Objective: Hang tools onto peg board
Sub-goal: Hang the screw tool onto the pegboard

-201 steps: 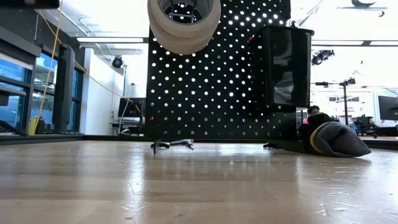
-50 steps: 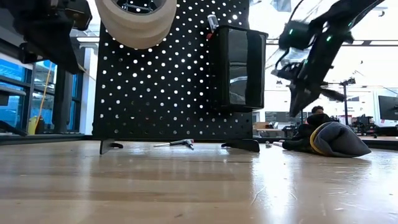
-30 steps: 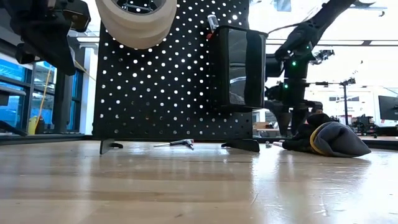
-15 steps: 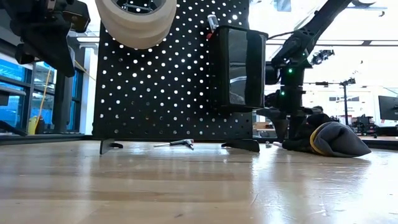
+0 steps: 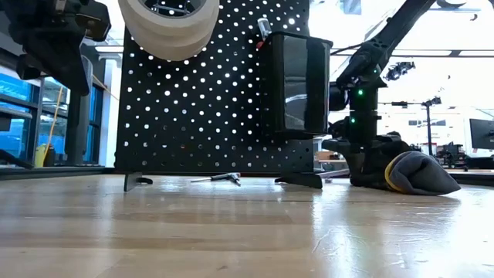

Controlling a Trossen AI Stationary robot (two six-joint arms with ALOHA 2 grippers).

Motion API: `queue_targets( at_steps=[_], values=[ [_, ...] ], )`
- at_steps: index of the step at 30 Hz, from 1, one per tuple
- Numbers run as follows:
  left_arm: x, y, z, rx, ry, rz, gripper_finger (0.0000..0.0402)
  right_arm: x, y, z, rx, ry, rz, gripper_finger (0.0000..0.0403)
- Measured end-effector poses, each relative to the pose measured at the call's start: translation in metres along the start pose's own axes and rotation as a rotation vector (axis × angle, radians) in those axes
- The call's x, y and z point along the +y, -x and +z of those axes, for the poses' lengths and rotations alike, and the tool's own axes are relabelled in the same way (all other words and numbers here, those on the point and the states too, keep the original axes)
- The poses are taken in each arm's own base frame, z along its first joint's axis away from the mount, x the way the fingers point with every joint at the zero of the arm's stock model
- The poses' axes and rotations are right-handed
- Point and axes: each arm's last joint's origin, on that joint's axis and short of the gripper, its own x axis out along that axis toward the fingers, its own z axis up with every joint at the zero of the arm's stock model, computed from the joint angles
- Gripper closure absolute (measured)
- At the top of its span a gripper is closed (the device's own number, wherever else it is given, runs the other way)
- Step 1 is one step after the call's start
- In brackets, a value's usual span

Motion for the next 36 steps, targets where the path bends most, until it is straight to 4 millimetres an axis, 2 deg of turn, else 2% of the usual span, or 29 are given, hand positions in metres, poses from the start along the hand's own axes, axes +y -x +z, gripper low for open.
queue_targets(
  at_steps=[11, 14, 17, 21, 26, 29, 36],
  values=[
    [0.000, 0.000, 0.000, 0.009, 0.001, -0.004, 0.0401, 0.000, 0.000, -0.001, 0.014, 0.059, 0.012, 0.0281],
    [0.000, 0.000, 0.000, 0.009, 0.001, -0.004, 0.0401, 0.001, -0.004, -0.002, 0.045, 0.096, 0.021, 0.0312],
    [0.000, 0.000, 0.000, 0.009, 0.002, -0.004, 0.0401, 0.006, -0.010, -0.005, 0.081, 0.142, 0.012, 0.0371],
    [-0.001, 0.000, 0.000, 0.005, 0.005, -0.009, 0.0401, 0.014, -0.005, -0.012, 0.066, 0.202, -0.012, 0.0378],
    [-0.001, 0.001, 0.000, -0.003, 0.007, -0.013, 0.0401, 0.007, 0.030, -0.031, 0.096, 0.210, 0.062, 0.0378],
    [-0.001, 0.004, -0.001, 0.007, -0.017, -0.034, 0.0401, 0.001, 0.063, -0.032, -0.020, 0.173, 0.127, 0.0378],
    [0.002, 0.010, -0.003, 0.013, -0.066, -0.052, 0.0402, -0.016, 0.139, -0.062, -0.310, 0.036, 0.338, 0.0378]
  ],
)
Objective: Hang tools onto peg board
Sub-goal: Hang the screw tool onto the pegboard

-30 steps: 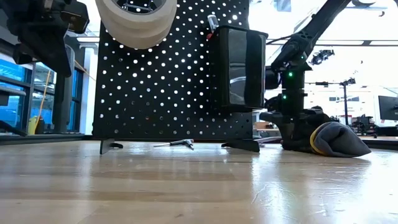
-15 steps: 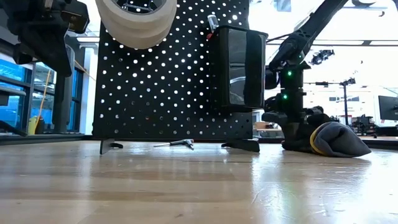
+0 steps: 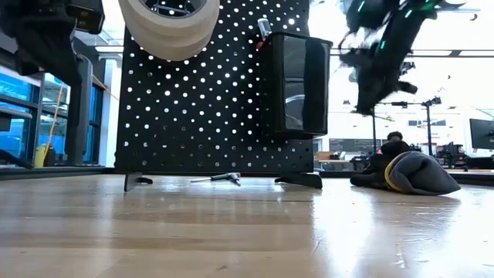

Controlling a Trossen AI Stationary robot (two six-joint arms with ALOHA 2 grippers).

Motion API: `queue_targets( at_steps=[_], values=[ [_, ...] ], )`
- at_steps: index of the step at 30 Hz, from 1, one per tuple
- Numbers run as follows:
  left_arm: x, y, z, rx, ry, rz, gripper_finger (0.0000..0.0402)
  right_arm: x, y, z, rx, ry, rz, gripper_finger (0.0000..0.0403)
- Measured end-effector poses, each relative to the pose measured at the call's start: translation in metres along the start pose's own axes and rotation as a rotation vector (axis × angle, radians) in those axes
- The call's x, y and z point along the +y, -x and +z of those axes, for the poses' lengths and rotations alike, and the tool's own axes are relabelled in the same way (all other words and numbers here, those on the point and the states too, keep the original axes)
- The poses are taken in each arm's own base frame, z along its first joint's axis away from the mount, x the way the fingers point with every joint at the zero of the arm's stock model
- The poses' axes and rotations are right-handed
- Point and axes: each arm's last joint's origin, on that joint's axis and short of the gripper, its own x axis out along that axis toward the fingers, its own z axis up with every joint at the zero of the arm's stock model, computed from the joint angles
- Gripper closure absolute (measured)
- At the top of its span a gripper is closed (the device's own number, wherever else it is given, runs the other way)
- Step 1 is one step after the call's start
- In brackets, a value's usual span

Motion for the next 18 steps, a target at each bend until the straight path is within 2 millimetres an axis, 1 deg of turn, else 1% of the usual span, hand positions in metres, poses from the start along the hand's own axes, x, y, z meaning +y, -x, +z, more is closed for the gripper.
queue_targets(
  at_steps=[3, 7, 10, 12, 14, 16, 18],
  values=[
    [0.001, 0.000, 0.000, 0.003, -0.003, 0.008, 0.0402, 0.012, 0.041, -0.007, -0.227, -0.050, 0.163, 0.0378],
    [0.002, 0.000, -0.001, 0.008, -0.008, 0.021, 0.0401, 0.031, 0.095, -0.018, -0.538, -0.090, 0.430, 0.0378],
    [0.004, 0.000, -0.001, 0.015, -0.013, 0.033, 0.0401, 0.047, 0.126, -0.030, -0.727, -0.088, 0.562, 0.0378],
    [0.004, 0.000, -0.001, 0.014, -0.013, 0.032, 0.0401, 0.059, 0.140, -0.038, -0.824, -0.063, 0.610, 0.0378],
    [0.004, 0.000, -0.001, 0.015, -0.013, 0.032, 0.0401, 0.074, 0.148, -0.047, -0.892, -0.028, 0.623, 0.0379],
    [0.004, 0.000, -0.001, 0.015, -0.010, 0.033, 0.0401, 0.089, 0.151, -0.058, -0.943, 0.010, 0.590, 0.0379],
    [0.004, 0.000, -0.001, 0.015, -0.010, 0.033, 0.0401, 0.103, 0.148, -0.068, -0.982, 0.031, 0.517, 0.0379]
  ],
)
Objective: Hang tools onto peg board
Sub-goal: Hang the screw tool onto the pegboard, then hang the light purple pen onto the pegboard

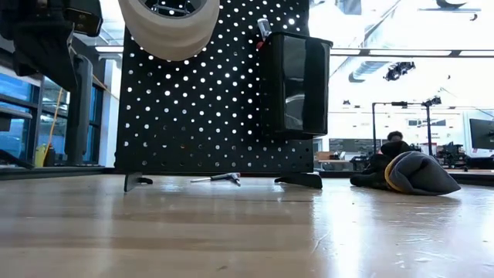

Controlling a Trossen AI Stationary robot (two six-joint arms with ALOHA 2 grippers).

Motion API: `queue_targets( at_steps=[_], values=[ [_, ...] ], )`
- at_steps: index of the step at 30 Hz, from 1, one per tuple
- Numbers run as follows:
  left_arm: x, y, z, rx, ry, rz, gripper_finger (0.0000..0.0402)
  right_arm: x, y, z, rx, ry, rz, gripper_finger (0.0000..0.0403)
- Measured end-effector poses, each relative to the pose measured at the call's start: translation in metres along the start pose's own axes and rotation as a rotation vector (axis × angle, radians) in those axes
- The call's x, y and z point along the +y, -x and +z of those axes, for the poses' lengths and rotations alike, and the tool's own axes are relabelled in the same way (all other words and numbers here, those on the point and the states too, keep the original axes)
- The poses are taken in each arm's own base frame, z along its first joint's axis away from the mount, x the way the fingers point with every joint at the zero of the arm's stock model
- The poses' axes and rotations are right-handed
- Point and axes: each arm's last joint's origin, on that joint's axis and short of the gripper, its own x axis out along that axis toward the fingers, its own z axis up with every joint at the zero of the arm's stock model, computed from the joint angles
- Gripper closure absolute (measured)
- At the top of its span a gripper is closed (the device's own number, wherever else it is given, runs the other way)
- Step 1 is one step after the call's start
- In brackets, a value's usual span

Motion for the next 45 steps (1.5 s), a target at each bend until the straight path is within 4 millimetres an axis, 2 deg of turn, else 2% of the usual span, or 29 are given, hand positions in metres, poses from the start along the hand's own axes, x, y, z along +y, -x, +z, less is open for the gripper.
queue_targets(
  at_steps=[5, 8, 15, 18, 19, 22, 26, 30, 34, 38, 41, 45],
  values=[
    [0.000, 0.000, 0.000, 0.000, -0.001, 0.002, 0.0401, 0.022, -0.013, -0.041, 0.003, 0.059, -0.104, 0.0379],
    [0.000, 0.000, 0.000, 0.001, -0.001, 0.002, 0.0401, 0.028, -0.024, -0.062, -0.004, 0.062, -0.161, 0.0379],
    [0.000, 0.000, 0.000, 0.001, -0.001, 0.002, 0.0402, 0.028, -0.040, -0.083, 0.000, 0.130, -0.215, 0.0379],
    [0.000, 0.000, 0.000, 0.001, -0.002, 0.003, 0.0401, 0.028, -0.040, -0.084, 0.011, 0.205, -0.216, 0.0374],
    [0.000, 0.000, 0.000, 0.001, -0.002, 0.003, 0.0402, 0.028, -0.040, -0.085, 0.017, 0.237, -0.210, 0.0362],
    [0.000, 0.000, 0.000, 0.001, -0.002, 0.003, 0.0401, 0.029, -0.040, -0.084, 0.021, 0.300, -0.204, 0.0297],
    [0.000, 0.000, 0.000, 0.001, -0.003, 0.003, 0.0401, 0.030, -0.040, -0.081, 0.006, 0.267, -0.199, 0.0208],
    [0.000, 0.000, 0.000, 0.002, -0.002, 0.003, 0.0401, 0.032, -0.034, -0.071, 0.002, 0.268, -0.147, 0.0160],
    [0.001, 0.000, -0.001, 0.012, -0.004, 0.007, 0.0401, 0.032, -0.014, -0.053, -0.001, 0.244, -0.124, 0.0155],
    [0.002, 0.000, -0.002, 0.030, 0.009, 0.018, 0.0401, 0.012, 0.004, -0.032, 0.009, -0.019, -0.169, 0.0168],
    [0.003, 0.000, -0.002, 0.048, 0.024, 0.017, 0.0402, -0.006, 0.006, -0.029, 0.098, -0.111, -0.133, 0.0183],
    [0.003, 0.000, -0.002, 0.052, 0.042, 0.015, 0.0401, -0.027, -0.002, -0.036, 0.252, -0.165, -0.142, 0.0202]
  ],
)
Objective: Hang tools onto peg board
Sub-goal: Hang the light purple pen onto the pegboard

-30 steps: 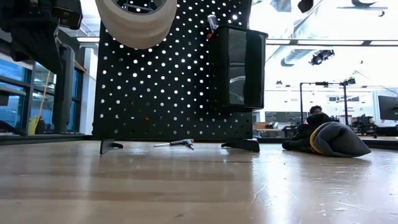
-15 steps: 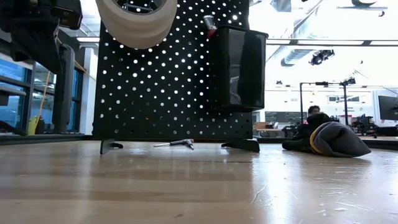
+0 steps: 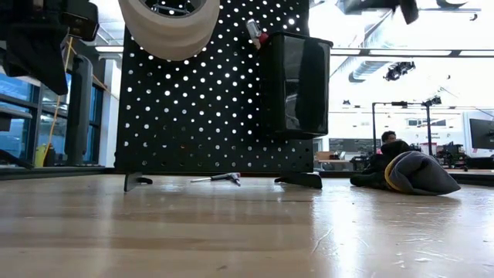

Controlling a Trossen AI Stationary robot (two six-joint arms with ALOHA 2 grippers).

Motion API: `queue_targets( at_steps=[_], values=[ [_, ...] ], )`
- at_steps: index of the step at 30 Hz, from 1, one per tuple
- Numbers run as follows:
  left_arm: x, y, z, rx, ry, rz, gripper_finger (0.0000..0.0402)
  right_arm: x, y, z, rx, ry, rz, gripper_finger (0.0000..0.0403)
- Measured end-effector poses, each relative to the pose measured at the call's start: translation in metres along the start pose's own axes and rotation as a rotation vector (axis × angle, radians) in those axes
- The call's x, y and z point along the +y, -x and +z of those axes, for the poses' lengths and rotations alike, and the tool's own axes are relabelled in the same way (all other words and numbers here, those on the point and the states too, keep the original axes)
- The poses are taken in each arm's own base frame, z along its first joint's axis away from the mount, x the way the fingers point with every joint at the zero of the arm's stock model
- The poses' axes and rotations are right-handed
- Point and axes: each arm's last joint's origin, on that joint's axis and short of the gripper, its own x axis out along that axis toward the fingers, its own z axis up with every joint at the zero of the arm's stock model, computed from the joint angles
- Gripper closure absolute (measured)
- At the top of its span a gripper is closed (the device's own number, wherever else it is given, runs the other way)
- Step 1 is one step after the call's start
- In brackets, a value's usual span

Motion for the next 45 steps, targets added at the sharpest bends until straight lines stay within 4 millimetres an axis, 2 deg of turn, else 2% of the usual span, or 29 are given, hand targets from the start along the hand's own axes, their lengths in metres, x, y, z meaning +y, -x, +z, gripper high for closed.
queue_targets(
  at_steps=[6, 10, 14, 17, 21, 25, 29, 35, 39, 42, 45],
  values=[
    [0.000, 0.000, 0.000, -0.001, 0.000, -0.001, 0.0402, -0.044, -0.026, 0.013, 0.100, -0.145, -0.241, 0.0212],
    [0.000, 0.000, 0.000, -0.002, 0.000, -0.001, 0.0401, -0.073, -0.050, 0.023, 0.250, -0.131, -0.352, 0.0213],
    [0.000, 0.000, 0.000, -0.003, -0.001, -0.001, 0.0402, -0.096, -0.082, 0.024, 0.515, 0.147, -0.275, 0.0213],
    [0.000, 0.000, 0.000, 0.002, 0.000, -0.002, 0.0401, -0.117, -0.101, 0.018, 0.713, 0.341, -0.248, 0.0213],
    [0.000, 0.000, 0.000, 0.005, -0.001, -0.003, 0.0401, -0.139, -0.122, 0.008, 0.891, 0.568, -0.187, 0.0213],
    [0.002, 0.000, -0.001, 0.009, -0.015, 0.024, 0.0402, -0.148, -0.141, -0.006, 0.995, 0.883, -0.024, 0.0213],
    [0.004, 0.000, -0.001, 0.014, -0.020, 0.037, 0.0401, -0.157, -0.155, -0.017, 1.056, 1.094, -0.051, 0.0213],
    [0.005, 0.000, -0.002, 0.018, -0.056, 0.052, 0.0402, -0.168, -0.171, -0.026, 1.092, 1.231, -0.060, 0.0213],
    [0.006, 0.000, -0.002, 0.014, -0.054, 0.058, 0.0402, -0.168, -0.188, -0.016, 1.073, 1.257, -0.118, 0.0219],
    [0.006, 0.000, -0.002, 0.017, -0.040, 0.058, 0.0402, -0.164, -0.207, -0.002, 0.998, 1.242, -0.137, 0.0257],
    [0.006, 0.000, -0.002, 0.018, -0.013, 0.061, 0.0402, -0.166, -0.227, 0.015, 0.939, 1.161, -0.169, 0.0344]
  ],
)
